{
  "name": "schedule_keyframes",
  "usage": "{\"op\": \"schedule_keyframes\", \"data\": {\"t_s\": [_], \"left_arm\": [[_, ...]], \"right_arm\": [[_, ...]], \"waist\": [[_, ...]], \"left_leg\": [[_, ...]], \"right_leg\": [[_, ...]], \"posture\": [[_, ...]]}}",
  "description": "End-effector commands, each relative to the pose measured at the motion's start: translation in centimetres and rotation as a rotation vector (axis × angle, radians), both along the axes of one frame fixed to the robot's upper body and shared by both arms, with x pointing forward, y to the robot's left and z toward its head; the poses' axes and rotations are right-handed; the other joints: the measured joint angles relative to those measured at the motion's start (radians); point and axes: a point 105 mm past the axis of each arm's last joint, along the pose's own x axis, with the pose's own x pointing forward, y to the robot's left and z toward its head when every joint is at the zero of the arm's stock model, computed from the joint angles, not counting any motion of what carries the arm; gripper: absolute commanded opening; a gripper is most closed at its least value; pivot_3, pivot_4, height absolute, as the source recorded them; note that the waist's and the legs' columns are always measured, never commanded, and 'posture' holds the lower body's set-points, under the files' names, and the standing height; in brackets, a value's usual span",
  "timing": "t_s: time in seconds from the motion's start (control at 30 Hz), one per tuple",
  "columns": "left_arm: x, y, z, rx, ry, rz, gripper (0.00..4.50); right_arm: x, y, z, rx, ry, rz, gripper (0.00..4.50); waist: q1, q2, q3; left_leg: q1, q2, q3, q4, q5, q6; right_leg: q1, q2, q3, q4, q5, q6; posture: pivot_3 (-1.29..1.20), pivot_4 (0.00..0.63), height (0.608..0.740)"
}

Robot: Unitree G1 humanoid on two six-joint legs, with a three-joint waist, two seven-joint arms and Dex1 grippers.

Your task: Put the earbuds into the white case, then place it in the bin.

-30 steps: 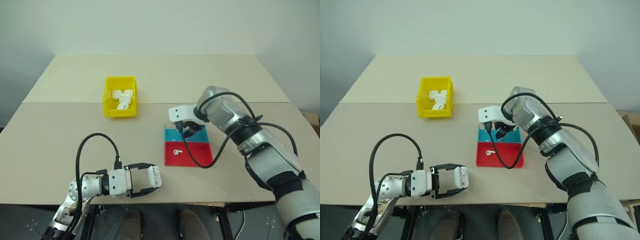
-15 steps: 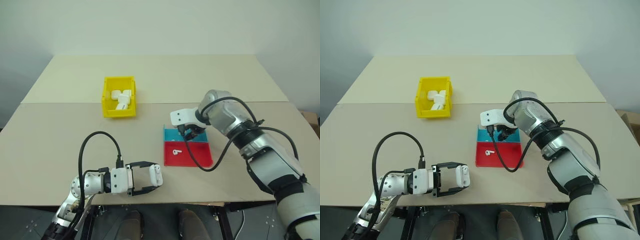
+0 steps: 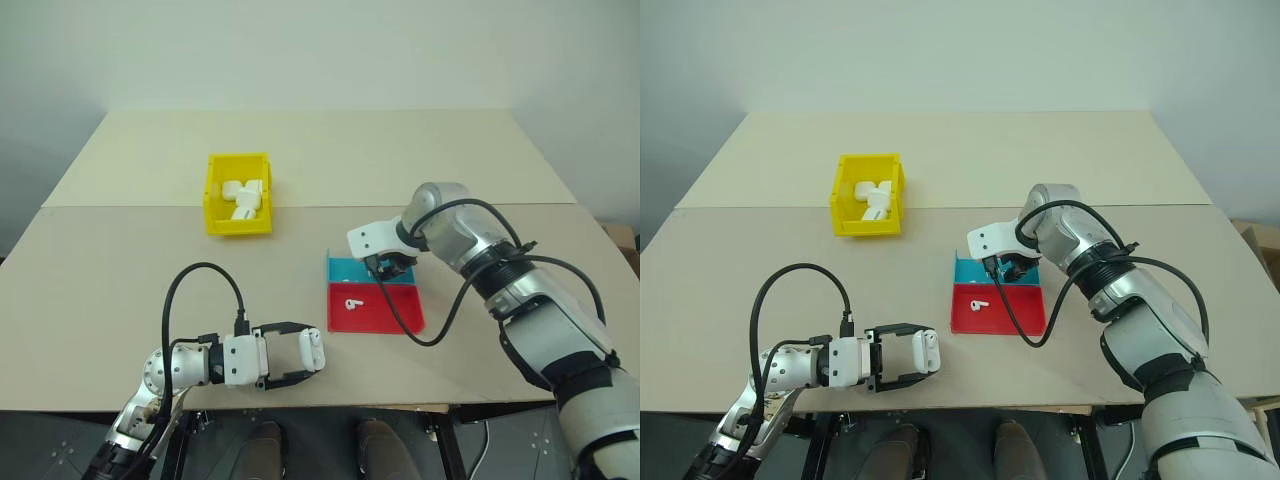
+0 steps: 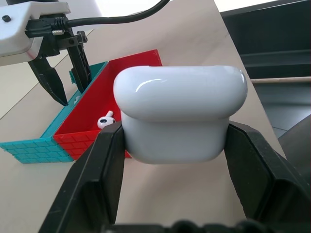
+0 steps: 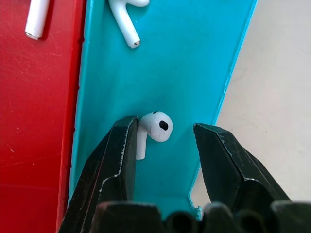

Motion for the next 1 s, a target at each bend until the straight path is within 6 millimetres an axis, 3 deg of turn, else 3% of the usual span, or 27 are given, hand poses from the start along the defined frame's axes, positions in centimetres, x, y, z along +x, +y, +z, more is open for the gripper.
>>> {"op": "schedule_keyframes", "data": {"t_s": [0.03, 0.37, 0.47, 1.0], "left_arm": [[-0.1, -0.3, 0.7, -0.019, -0.045, -0.011, 2.76], [0.0, -0.3, 0.7, -0.014, -0.049, -0.006, 2.76], [0.0, -0.2, 0.7, -0.011, -0.048, -0.006, 2.76], [0.1, -0.2, 0.7, -0.005, -0.050, -0.001, 2.76]], "right_arm": [[0.1, 0.5, 1.2, 0.039, -0.016, 0.002, 2.26], [-0.3, 0.0, 0.6, 0.014, 0.025, -0.018, 2.26], [-0.1, -0.2, 0.4, 0.010, 0.010, -0.017, 1.74], [-0.1, -0.6, 0.0, -0.001, 0.010, -0.033, 1.74]], "waist": [[0.000, 0.000, 0.000], [0.000, 0.000, 0.000], [0.000, 0.000, 0.000], [0.000, 0.000, 0.000]], "left_leg": [[0.000, 0.000, 0.000, 0.000, 0.000, 0.000], [0.000, 0.000, 0.000, 0.000, 0.000, 0.000], [0.000, 0.000, 0.000, 0.000, 0.000, 0.000], [0.002, 0.000, 0.000, 0.000, 0.000, 0.000]], "right_leg": [[0.000, 0.000, 0.000, 0.000, 0.000, 0.000], [0.000, 0.000, 0.000, 0.000, 0.000, 0.000], [0.000, 0.000, 0.000, 0.000, 0.000, 0.000], [0.002, 0.000, 0.000, 0.000, 0.000, 0.000]], "posture": [[0.00, 0.150, 0.740], [0.00, 0.150, 0.740], [0.00, 0.150, 0.740], [0.00, 0.150, 0.740]]}}
